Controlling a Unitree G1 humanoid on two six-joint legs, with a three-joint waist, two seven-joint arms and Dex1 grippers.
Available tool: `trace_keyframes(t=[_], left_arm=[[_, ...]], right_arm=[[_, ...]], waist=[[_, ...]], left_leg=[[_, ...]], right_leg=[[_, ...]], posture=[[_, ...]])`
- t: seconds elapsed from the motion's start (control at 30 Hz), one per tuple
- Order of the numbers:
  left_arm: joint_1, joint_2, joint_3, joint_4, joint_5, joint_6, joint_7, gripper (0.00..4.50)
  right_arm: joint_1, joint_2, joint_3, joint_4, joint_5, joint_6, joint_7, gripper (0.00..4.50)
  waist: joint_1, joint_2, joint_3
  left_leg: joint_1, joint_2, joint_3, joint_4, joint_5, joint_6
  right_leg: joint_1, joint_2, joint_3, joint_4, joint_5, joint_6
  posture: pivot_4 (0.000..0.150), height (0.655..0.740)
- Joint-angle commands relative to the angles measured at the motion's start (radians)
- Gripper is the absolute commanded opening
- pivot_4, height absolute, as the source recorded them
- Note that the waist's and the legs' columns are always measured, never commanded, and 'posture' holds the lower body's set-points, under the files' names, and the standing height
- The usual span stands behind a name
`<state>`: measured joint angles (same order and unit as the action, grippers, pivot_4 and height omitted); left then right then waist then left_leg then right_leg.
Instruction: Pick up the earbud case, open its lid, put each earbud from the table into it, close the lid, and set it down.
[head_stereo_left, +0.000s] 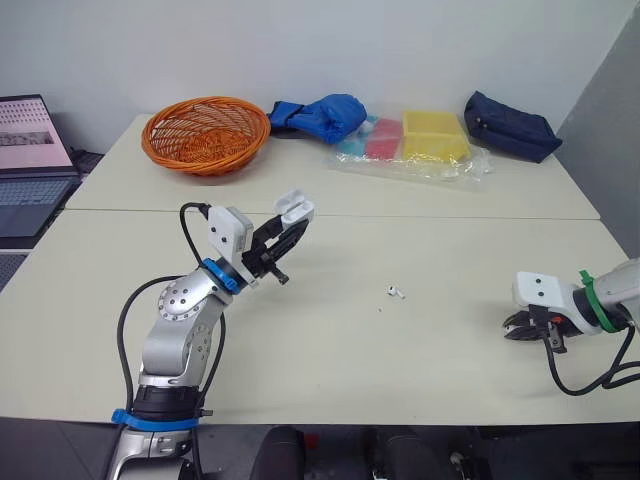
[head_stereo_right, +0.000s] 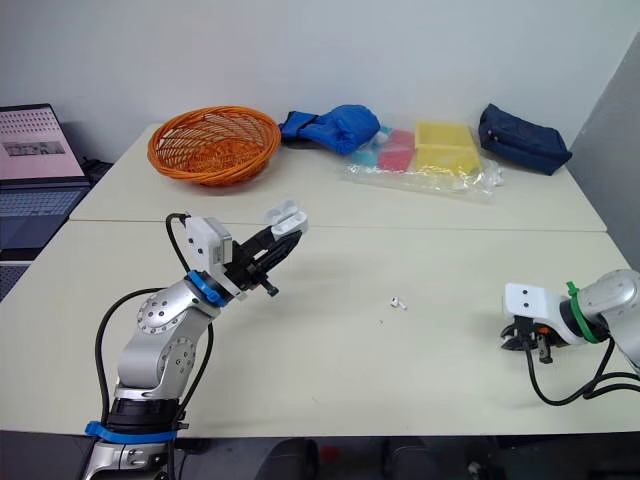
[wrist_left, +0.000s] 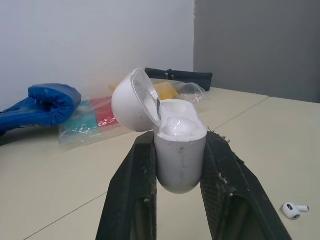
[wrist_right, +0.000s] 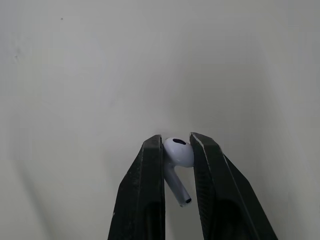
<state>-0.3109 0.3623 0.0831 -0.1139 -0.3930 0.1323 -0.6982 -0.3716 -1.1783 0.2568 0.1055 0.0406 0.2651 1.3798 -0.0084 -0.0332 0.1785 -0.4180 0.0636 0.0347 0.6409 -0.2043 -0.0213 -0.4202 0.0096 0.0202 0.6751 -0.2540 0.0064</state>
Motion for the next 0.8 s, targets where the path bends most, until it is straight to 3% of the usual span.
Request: trace_keyframes(t=[0.03, 0.57, 0.6, 0.77, 0.8], left_arm=[[0.015, -0.004, 0.0, -0.065, -0.009, -0.008, 0.014, 0.77], [0.013, -0.012, -0.015, -0.076, -0.006, 0.001, 0.031, 0.77], [0.012, -0.011, -0.018, -0.075, -0.007, 0.002, 0.026, 0.77], [0.002, -0.008, -0.017, -0.064, -0.011, 0.007, 0.016, 0.77], [0.001, -0.008, -0.017, -0.062, -0.011, 0.007, 0.016, 0.77]], right_arm=[[-0.06, -0.028, 0.016, 0.069, -0.091, -0.048, 0.021, 0.41], [-0.043, -0.013, 0.015, 0.202, -0.183, -0.102, 0.019, 0.41], [-0.04, -0.008, 0.009, 0.205, -0.179, -0.095, 0.011, 0.97], [-0.011, -0.007, -0.02, 0.193, -0.17, -0.083, 0.0, 2.53], [-0.005, -0.011, -0.024, 0.191, -0.17, -0.085, 0.001, 2.53]], waist=[[0.0, 0.0, 0.0], [0.002, 0.0, 0.0], [0.002, 0.0, 0.0], [0.002, 0.0, 0.0], [0.003, 0.0, 0.0]], left_leg=[[0.0, 0.0, 0.0, 0.0, 0.0, 0.0], [0.001, 0.0, 0.0, 0.002, 0.0, 0.0], [0.001, 0.0, 0.0, 0.002, 0.0, 0.0], [0.001, -0.001, 0.001, 0.004, 0.0, 0.0], [0.001, -0.001, 0.0, 0.004, 0.0, 0.0]], right_leg=[[0.0, 0.0, 0.0, 0.0, 0.0, 0.0], [0.001, -0.001, 0.0, 0.0, 0.0, 0.0], [0.001, -0.001, 0.0, 0.0, -0.001, -0.001], [0.002, -0.001, 0.001, 0.0, -0.002, -0.003], [0.002, -0.001, 0.0, 0.0, -0.002, -0.003]], posture=[[0.15, 0.74], [0.15, 0.74], [0.15, 0.74], [0.15, 0.74], [0.15, 0.74]])
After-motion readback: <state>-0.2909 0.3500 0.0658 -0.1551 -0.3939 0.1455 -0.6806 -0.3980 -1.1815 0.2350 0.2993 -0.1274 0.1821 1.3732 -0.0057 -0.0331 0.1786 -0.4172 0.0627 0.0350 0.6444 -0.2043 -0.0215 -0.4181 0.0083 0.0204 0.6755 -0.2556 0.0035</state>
